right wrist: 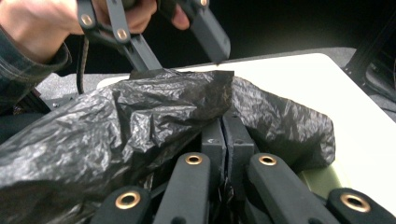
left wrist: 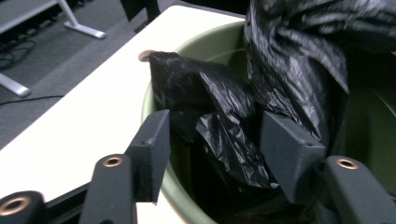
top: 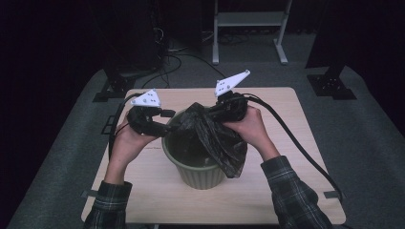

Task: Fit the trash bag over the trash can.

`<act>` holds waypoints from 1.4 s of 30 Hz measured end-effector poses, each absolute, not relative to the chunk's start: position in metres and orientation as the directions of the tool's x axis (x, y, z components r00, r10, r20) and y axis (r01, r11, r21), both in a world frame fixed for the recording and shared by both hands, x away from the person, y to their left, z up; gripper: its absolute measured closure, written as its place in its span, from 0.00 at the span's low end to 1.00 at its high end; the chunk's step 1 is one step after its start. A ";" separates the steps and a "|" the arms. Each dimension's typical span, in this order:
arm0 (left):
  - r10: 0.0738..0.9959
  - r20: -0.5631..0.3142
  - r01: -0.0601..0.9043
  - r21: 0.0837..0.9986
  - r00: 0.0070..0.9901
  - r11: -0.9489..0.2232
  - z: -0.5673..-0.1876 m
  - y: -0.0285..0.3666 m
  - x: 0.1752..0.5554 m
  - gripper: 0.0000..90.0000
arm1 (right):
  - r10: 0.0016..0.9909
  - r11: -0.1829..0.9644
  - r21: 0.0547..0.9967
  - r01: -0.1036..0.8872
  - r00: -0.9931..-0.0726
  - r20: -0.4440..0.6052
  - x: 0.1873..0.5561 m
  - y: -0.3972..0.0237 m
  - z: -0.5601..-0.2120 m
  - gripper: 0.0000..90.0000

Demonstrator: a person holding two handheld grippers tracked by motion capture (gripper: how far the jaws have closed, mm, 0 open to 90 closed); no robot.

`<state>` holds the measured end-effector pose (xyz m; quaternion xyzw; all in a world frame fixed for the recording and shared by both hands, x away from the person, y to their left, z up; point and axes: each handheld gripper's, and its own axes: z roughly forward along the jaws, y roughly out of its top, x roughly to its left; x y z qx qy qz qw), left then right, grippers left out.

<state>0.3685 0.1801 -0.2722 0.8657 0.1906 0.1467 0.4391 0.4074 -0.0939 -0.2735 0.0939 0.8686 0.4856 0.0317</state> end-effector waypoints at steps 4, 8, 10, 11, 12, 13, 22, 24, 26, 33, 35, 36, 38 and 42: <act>0.469 0.099 0.191 0.825 0.878 -0.532 -0.269 0.183 0.369 0.43 | 0.174 0.538 0.832 0.134 -0.984 0.045 0.407 -0.092 -0.277 0.98; 0.442 0.096 0.169 0.836 0.892 -0.522 -0.267 0.180 0.366 0.42 | 0.174 0.555 0.821 0.132 -0.984 0.041 0.407 -0.091 -0.279 0.98; 0.417 0.096 0.157 0.832 0.904 -0.531 -0.267 0.176 0.363 0.41 | 0.184 0.556 0.820 0.139 -0.982 0.042 0.409 -0.092 -0.279 0.98; 0.407 0.094 0.152 0.833 0.909 -0.532 -0.268 0.174 0.363 0.40 | 0.188 0.553 0.821 0.144 -0.981 0.046 0.410 -0.092 -0.279 0.98; 0.394 0.095 0.145 0.832 0.914 -0.536 -0.269 0.172 0.363 0.40 | 0.189 0.551 0.821 0.146 -0.981 0.047 0.410 -0.093 -0.279 0.98; 0.384 0.091 0.144 0.830 0.919 -0.539 -0.271 0.169 0.363 0.39 | 0.186 0.548 0.823 0.150 -0.981 0.056 0.411 -0.093 -0.278 0.98; 0.321 0.007 0.190 0.793 0.947 -0.579 -0.283 0.156 0.369 0.92 | 0.209 0.526 0.834 0.168 -0.976 0.065 0.412 -0.104 -0.277 0.79; 0.333 -0.006 0.208 0.791 0.943 -0.575 -0.285 0.159 0.369 0.95 | 0.228 0.498 0.848 0.184 -0.971 0.076 0.413 -0.117 -0.278 0.71; 0.343 -0.011 0.220 0.787 0.939 -0.577 -0.287 0.161 0.369 0.96 | 0.246 0.485 0.852 0.197 -0.966 0.083 0.412 -0.131 -0.278 0.68; 0.359 -0.015 0.235 0.781 0.933 -0.578 -0.290 0.167 0.368 0.96 | 0.319 0.440 0.874 0.206 -0.946 0.062 0.398 -0.182 -0.270 0.60; 0.366 -0.010 0.235 0.784 0.930 -0.574 -0.290 0.169 0.367 0.96 | 0.333 0.430 0.878 0.209 -0.941 0.061 0.393 -0.196 -0.268 0.58; 0.364 -0.009 0.233 0.784 0.931 -0.576 -0.290 0.171 0.366 0.96 | 0.335 0.425 0.881 0.209 -0.940 0.061 0.391 -0.201 -0.268 0.57; 0.366 -0.002 0.228 0.785 0.931 -0.576 -0.290 0.173 0.364 0.96 | 0.358 0.417 0.883 0.216 -0.932 0.059 0.387 -0.214 -0.271 0.56; 0.368 0.005 0.222 0.790 0.930 -0.572 -0.289 0.175 0.361 0.95 | 0.383 0.389 0.886 0.252 -0.919 0.093 0.389 -0.228 -0.284 0.53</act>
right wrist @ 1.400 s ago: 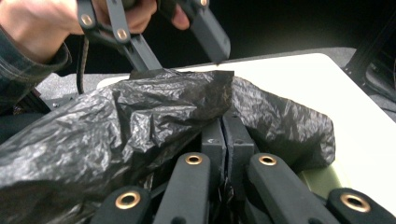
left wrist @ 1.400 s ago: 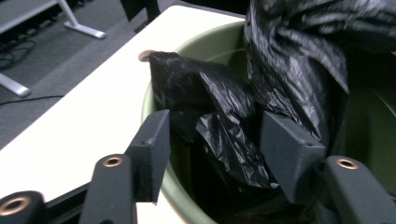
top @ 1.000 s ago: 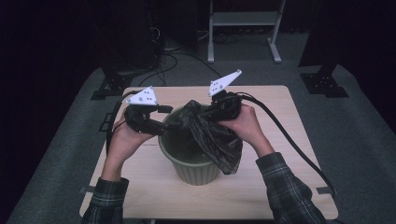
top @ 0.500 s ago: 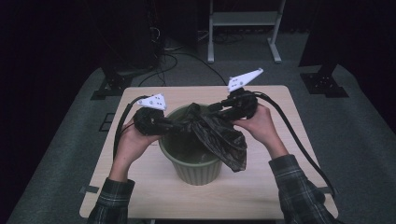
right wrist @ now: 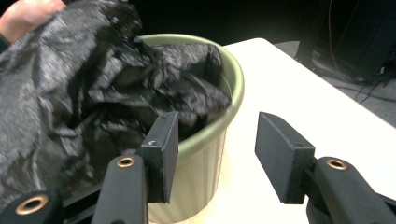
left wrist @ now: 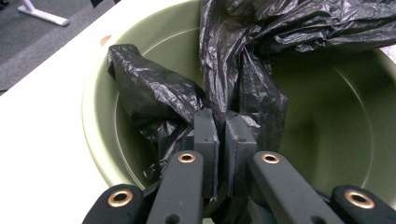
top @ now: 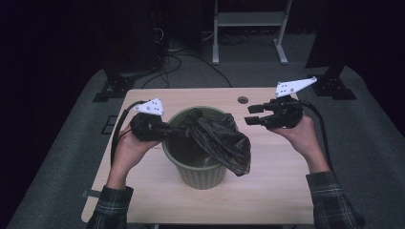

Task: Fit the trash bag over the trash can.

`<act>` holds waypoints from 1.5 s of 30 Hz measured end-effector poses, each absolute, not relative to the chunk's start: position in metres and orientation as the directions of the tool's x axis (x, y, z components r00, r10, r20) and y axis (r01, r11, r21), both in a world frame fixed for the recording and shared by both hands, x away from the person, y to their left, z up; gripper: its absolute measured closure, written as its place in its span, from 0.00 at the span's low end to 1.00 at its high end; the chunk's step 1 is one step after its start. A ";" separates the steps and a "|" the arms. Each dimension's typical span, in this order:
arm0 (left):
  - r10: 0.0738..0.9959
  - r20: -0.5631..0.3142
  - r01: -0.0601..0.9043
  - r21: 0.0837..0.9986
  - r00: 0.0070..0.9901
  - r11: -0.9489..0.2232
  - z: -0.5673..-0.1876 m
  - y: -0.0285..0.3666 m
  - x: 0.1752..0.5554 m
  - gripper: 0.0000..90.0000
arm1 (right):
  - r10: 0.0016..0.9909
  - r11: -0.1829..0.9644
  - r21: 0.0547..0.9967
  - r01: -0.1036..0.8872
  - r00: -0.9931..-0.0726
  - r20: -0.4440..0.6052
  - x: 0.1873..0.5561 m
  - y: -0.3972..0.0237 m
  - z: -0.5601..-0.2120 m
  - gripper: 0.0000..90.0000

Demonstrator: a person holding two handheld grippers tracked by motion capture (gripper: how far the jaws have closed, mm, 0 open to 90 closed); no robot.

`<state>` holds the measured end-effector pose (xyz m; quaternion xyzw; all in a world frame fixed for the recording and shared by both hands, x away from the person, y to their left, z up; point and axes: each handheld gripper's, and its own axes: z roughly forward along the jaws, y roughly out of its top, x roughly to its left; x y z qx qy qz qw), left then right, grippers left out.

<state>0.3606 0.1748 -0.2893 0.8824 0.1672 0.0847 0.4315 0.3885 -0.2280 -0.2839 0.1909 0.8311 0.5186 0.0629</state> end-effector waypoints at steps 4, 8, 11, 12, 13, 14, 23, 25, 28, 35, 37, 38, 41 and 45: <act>0.374 0.011 0.223 0.785 0.927 -0.578 -0.290 0.176 0.359 0.94 | 0.351 0.359 0.893 0.273 -0.926 0.142 0.389 -0.231 -0.297 0.51; 0.395 0.010 0.238 0.784 0.919 -0.573 -0.290 0.177 0.359 0.94 | 0.321 0.367 0.895 0.253 -0.938 0.133 0.377 -0.229 -0.299 0.50; 0.404 0.005 0.247 0.785 0.915 -0.569 -0.291 0.179 0.359 0.94 | 0.319 0.368 0.898 0.241 -0.940 0.121 0.365 -0.234 -0.300 0.49; 0.409 0.005 0.251 0.782 0.913 -0.570 -0.291 0.179 0.359 0.94 | 0.319 0.369 0.898 0.240 -0.940 0.120 0.362 -0.237 -0.301 0.49; 0.414 0.004 0.255 0.782 0.910 -0.568 -0.292 0.180 0.359 0.94 | 0.318 0.366 0.899 0.240 -0.940 0.121 0.359 -0.238 -0.302 0.49; 0.415 0.001 0.257 0.783 0.910 -0.566 -0.292 0.180 0.359 0.94 | 0.316 0.366 0.898 0.242 -0.941 0.125 0.355 -0.241 -0.305 0.49; 0.413 -0.008 0.265 0.779 0.911 -0.568 -0.296 0.180 0.357 0.94 | 0.297 0.374 0.896 0.239 -0.946 0.129 0.344 -0.235 -0.328 0.49; 0.408 -0.006 0.261 0.777 0.913 -0.572 -0.296 0.180 0.357 0.94 | 0.282 0.364 0.903 0.228 -0.951 0.127 0.346 -0.232 -0.328 0.64; 0.407 -0.012 0.264 0.779 0.914 -0.569 -0.296 0.180 0.355 0.94 | 0.259 0.352 0.910 0.220 -0.957 0.131 0.351 -0.228 -0.328 0.87; 0.393 0.003 0.245 0.777 0.920 -0.580 -0.295 0.178 0.348 0.86 | 0.335 0.349 0.907 0.235 -0.935 0.113 0.371 -0.224 -0.323 1.00; 0.390 0.011 0.236 0.780 0.921 -0.579 -0.294 0.177 0.346 0.79 | 0.371 0.340 0.908 0.246 -0.922 0.111 0.383 -0.225 -0.320 1.00; 0.391 0.012 0.235 0.783 0.920 -0.577 -0.294 0.177 0.344 0.77 | 0.382 0.331 0.909 0.252 -0.917 0.115 0.388 -0.226 -0.319 1.00; 0.398 0.032 0.221 0.789 0.917 -0.573 -0.290 0.178 0.342 0.63 | 0.398 0.322 0.910 0.260 -0.910 0.119 0.399 -0.227 -0.314 1.00; 0.417 0.052 0.209 0.805 0.907 -0.555 -0.282 0.181 0.339 0.41 | 0.401 0.321 0.912 0.256 -0.909 0.114 0.401 -0.225 -0.312 1.00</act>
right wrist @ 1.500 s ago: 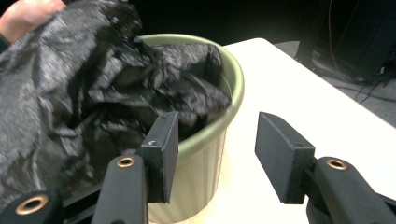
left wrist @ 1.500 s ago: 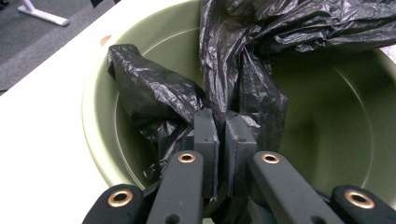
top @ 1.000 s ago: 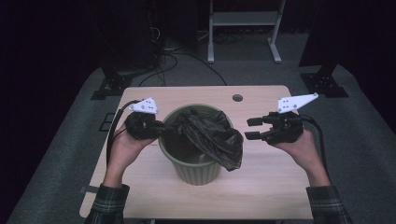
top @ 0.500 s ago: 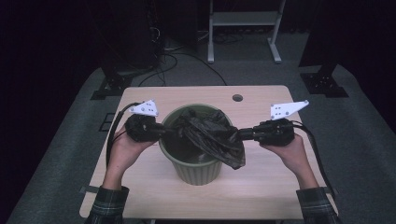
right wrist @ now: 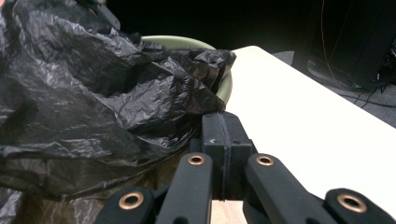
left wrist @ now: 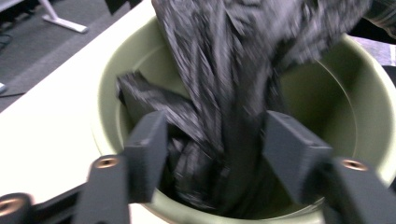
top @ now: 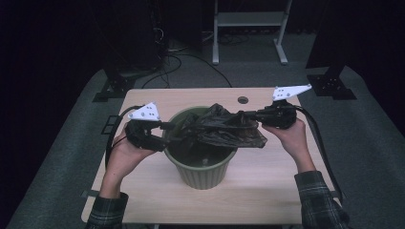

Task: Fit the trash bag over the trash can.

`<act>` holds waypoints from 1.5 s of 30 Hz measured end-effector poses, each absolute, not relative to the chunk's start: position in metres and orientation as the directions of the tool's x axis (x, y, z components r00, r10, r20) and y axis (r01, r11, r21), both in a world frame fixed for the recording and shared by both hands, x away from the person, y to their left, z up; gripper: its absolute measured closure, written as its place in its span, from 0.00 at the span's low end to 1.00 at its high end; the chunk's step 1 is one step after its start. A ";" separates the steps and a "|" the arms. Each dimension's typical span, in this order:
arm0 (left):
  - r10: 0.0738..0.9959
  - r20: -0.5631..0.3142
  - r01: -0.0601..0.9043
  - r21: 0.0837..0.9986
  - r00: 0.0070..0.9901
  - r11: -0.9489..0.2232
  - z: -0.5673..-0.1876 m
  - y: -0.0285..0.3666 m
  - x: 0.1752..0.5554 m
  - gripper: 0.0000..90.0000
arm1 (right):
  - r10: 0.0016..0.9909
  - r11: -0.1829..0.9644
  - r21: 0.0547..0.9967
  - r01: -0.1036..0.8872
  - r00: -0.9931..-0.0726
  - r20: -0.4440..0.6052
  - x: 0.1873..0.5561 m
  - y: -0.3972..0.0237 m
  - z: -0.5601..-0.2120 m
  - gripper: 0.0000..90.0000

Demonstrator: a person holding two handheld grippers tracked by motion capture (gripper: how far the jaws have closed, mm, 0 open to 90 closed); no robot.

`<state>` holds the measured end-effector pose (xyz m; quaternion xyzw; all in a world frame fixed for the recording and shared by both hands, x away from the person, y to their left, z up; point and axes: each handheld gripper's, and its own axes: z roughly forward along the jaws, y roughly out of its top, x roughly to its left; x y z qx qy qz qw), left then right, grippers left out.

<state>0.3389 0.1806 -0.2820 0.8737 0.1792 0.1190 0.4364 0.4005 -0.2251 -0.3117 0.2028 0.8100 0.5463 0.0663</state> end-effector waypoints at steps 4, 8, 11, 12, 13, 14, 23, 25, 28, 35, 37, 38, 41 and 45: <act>0.398 0.072 0.172 0.821 0.914 -0.544 -0.271 0.180 0.333 0.32 | 0.398 0.325 0.912 0.252 -0.911 0.110 0.401 -0.221 -0.312 1.00; 0.370 0.094 0.130 0.834 0.924 -0.536 -0.260 0.173 0.328 0.31 | 0.393 0.326 0.911 0.252 -0.913 0.111 0.401 -0.217 -0.311 1.00; 0.331 0.095 0.100 0.845 0.939 -0.525 -0.253 0.161 0.325 0.31 | 0.392 0.326 0.911 0.252 -0.913 0.112 0.402 -0.215 -0.311 1.00; 0.318 0.098 0.089 0.846 0.943 -0.526 -0.252 0.157 0.324 0.31 | 0.391 0.327 0.910 0.253 -0.913 0.114 0.403 -0.215 -0.310 1.00; 0.299 0.101 0.077 0.844 0.949 -0.531 -0.250 0.150 0.322 0.31 | 0.391 0.330 0.909 0.255 -0.913 0.114 0.403 -0.214 -0.310 1.00; 0.282 0.103 0.066 0.844 0.954 -0.533 -0.249 0.145 0.322 0.31 | 0.392 0.331 0.909 0.255 -0.913 0.113 0.403 -0.213 -0.310 1.00; 0.205 0.088 0.035 0.847 0.975 -0.531 -0.251 0.106 0.320 0.31 | 0.394 0.332 0.907 0.259 -0.912 0.117 0.404 -0.212 -0.310 1.00; 0.190 0.086 0.030 0.842 0.978 -0.538 -0.254 0.096 0.320 0.31 | 0.393 0.332 0.907 0.259 -0.912 0.117 0.404 -0.212 -0.310 1.00; 0.188 0.090 0.032 0.826 0.978 -0.563 -0.259 0.085 0.323 0.40 | 0.391 0.329 0.908 0.258 -0.913 0.118 0.404 -0.212 -0.310 1.00; 0.213 0.053 0.082 0.813 0.976 -0.576 -0.272 0.085 0.334 0.96 | 0.411 0.306 0.917 0.255 -0.904 0.115 0.398 -0.221 -0.308 0.92; 0.231 0.053 0.091 0.817 0.972 -0.570 -0.272 0.088 0.336 0.99 | 0.423 0.297 0.920 0.256 -0.899 0.114 0.397 -0.226 -0.307 0.87; 0.242 0.053 0.097 0.818 0.969 -0.567 -0.272 0.090 0.337 0.99 | 0.428 0.289 0.921 0.260 -0.896 0.119 0.395 -0.229 -0.306 0.83; 0.274 0.049 0.117 0.824 0.960 -0.554 -0.272 0.096 0.340 0.99 | 0.436 0.268 0.927 0.264 -0.891 0.128 0.389 -0.239 -0.301 0.75; 0.301 0.042 0.132 0.834 0.953 -0.535 -0.270 0.102 0.343 0.99 | 0.427 0.262 0.928 0.264 -0.894 0.134 0.375 -0.251 -0.295 0.69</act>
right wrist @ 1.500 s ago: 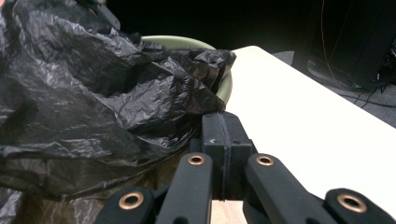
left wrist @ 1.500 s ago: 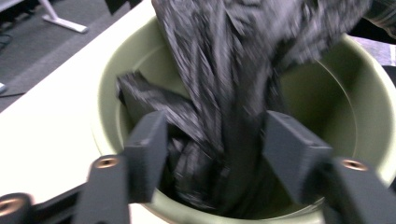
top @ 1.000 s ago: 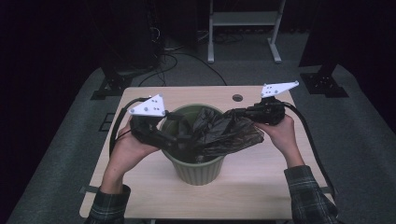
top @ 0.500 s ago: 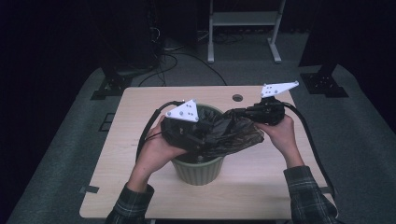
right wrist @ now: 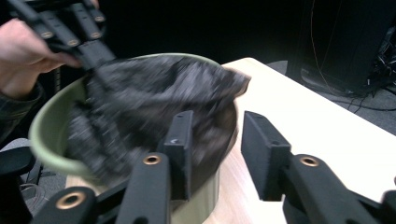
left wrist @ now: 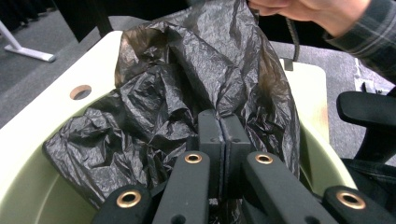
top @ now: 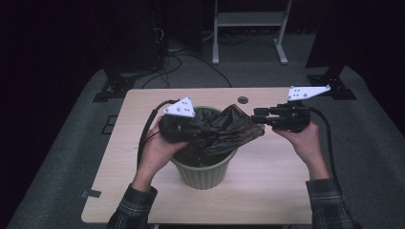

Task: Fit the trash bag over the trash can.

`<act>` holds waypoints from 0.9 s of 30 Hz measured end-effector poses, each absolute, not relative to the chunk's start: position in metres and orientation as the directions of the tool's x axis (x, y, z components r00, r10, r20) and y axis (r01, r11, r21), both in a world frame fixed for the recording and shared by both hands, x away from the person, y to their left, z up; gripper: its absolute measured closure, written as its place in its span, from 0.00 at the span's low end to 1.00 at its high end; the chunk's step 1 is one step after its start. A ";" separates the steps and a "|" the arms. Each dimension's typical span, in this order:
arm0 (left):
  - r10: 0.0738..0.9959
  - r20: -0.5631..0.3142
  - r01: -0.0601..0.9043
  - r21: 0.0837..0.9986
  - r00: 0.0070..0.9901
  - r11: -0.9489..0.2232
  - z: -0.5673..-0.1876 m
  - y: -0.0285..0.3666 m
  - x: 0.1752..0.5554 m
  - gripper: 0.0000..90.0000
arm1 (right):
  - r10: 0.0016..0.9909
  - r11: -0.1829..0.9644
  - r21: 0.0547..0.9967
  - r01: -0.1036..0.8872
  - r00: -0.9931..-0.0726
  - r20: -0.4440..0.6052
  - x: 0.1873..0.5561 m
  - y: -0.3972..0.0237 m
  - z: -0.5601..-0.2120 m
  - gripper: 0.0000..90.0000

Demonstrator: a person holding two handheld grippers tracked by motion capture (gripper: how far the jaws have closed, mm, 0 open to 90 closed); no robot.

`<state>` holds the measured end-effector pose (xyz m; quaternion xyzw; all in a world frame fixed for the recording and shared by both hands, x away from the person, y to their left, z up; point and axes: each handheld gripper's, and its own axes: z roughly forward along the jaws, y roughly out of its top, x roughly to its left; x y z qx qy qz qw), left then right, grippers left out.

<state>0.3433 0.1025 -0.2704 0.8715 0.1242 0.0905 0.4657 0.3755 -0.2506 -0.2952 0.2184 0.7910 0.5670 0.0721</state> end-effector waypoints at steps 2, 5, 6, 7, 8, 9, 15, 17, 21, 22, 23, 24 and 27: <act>0.312 0.042 0.137 0.837 0.949 -0.530 -0.270 0.105 0.344 0.99 | 0.427 0.259 0.929 0.265 -0.894 0.136 0.369 -0.256 -0.293 0.65; 0.319 0.040 0.141 0.840 0.947 -0.524 -0.269 0.108 0.345 0.99 | 0.423 0.245 0.932 0.269 -0.894 0.147 0.363 -0.263 -0.294 0.62; 0.323 0.040 0.143 0.840 0.946 -0.523 -0.269 0.109 0.345 0.99 | 0.423 0.241 0.931 0.273 -0.893 0.152 0.362 -0.264 -0.294 0.60; 0.324 0.038 0.145 0.841 0.945 -0.521 -0.269 0.109 0.345 0.99 | 0.422 0.237 0.930 0.281 -0.892 0.162 0.361 -0.266 -0.295 0.59; 0.324 0.035 0.146 0.843 0.945 -0.517 -0.269 0.110 0.345 0.99 | 0.418 0.234 0.929 0.286 -0.893 0.170 0.361 -0.267 -0.296 0.58; 0.322 0.034 0.146 0.844 0.946 -0.517 -0.269 0.110 0.345 0.99 | 0.412 0.228 0.928 0.295 -0.892 0.183 0.361 -0.266 -0.297 0.58; 0.330 0.030 0.150 0.850 0.943 -0.505 -0.269 0.116 0.345 0.99 | 0.384 0.286 0.910 0.299 -0.906 0.177 0.363 -0.254 -0.305 0.93; 0.342 0.022 0.159 0.856 0.940 -0.492 -0.268 0.123 0.345 0.99 | 0.397 0.311 0.908 0.282 -0.906 0.145 0.362 -0.252 -0.305 1.00; 0.370 0.005 0.180 0.868 0.929 -0.463 -0.266 0.143 0.346 0.99 | 0.407 0.319 0.906 0.279 -0.904 0.135 0.361 -0.256 -0.304 1.00; 0.380 0.002 0.186 0.870 0.925 -0.458 -0.265 0.149 0.346 0.99 | 0.409 0.321 0.906 0.277 -0.903 0.132 0.360 -0.257 -0.304 1.00; 0.391 -0.005 0.194 0.873 0.920 -0.447 -0.265 0.155 0.346 0.99 | 0.411 0.318 0.908 0.274 -0.902 0.128 0.359 -0.259 -0.303 1.00; 0.404 -0.008 0.202 0.875 0.915 -0.440 -0.264 0.162 0.346 0.99 | 0.414 0.321 0.908 0.270 -0.902 0.122 0.359 -0.261 -0.302 1.00; 0.433 -0.029 0.227 0.882 0.901 -0.412 -0.265 0.183 0.345 0.99 | 0.422 0.322 0.910 0.262 -0.900 0.110 0.357 -0.267 -0.300 1.00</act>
